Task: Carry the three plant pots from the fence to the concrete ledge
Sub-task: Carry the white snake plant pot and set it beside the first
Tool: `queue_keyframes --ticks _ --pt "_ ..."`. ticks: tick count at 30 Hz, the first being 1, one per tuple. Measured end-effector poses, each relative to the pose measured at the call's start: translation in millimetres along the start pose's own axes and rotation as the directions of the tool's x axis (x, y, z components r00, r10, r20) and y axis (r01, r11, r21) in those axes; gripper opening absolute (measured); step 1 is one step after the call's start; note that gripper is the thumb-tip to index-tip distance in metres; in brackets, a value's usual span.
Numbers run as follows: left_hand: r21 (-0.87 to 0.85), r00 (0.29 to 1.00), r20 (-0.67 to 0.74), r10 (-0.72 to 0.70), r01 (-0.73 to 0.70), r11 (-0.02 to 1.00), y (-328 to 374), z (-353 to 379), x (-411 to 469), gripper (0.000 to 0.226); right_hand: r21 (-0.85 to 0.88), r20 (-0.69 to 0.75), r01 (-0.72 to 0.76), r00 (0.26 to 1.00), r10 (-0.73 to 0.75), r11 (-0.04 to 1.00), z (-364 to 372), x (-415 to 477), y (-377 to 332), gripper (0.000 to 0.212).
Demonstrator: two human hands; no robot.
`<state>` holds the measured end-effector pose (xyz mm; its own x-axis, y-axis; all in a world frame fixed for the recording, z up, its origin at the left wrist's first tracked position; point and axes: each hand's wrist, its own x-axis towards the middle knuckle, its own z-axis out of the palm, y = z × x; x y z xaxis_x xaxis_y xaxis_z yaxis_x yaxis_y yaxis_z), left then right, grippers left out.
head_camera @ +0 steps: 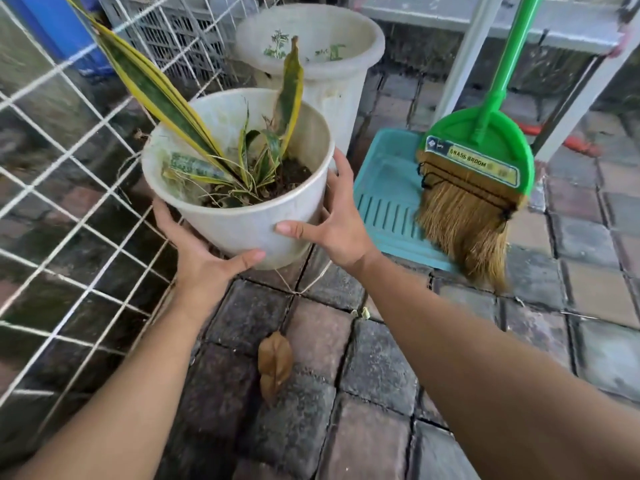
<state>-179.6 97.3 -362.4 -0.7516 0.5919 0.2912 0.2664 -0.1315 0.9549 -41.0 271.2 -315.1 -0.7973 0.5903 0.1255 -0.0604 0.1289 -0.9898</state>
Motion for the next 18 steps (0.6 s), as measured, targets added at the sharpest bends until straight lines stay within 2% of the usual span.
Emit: queue_keyframes --ticks 7,12,15,18 --pt "0.075 0.997 -0.025 -0.076 0.077 0.994 -14 -4 -3 0.151 0.023 -0.020 -0.021 1.000 0.021 1.000 5 -3 10 0.121" --pt "0.073 0.991 0.006 -0.137 0.136 0.988 -13 -9 -2 0.150 0.054 0.078 -0.115 0.991 0.111 0.992 -3 2 15 0.131" --pt "0.074 0.991 0.044 -0.129 0.125 0.989 -8 -9 3 0.154 0.048 0.114 -0.134 0.985 0.128 0.990 -7 5 15 0.135" --pt "0.074 0.993 0.043 -0.110 0.106 0.992 -7 -6 5 0.146 0.087 0.133 -0.171 0.978 0.159 0.981 -6 6 12 0.133"
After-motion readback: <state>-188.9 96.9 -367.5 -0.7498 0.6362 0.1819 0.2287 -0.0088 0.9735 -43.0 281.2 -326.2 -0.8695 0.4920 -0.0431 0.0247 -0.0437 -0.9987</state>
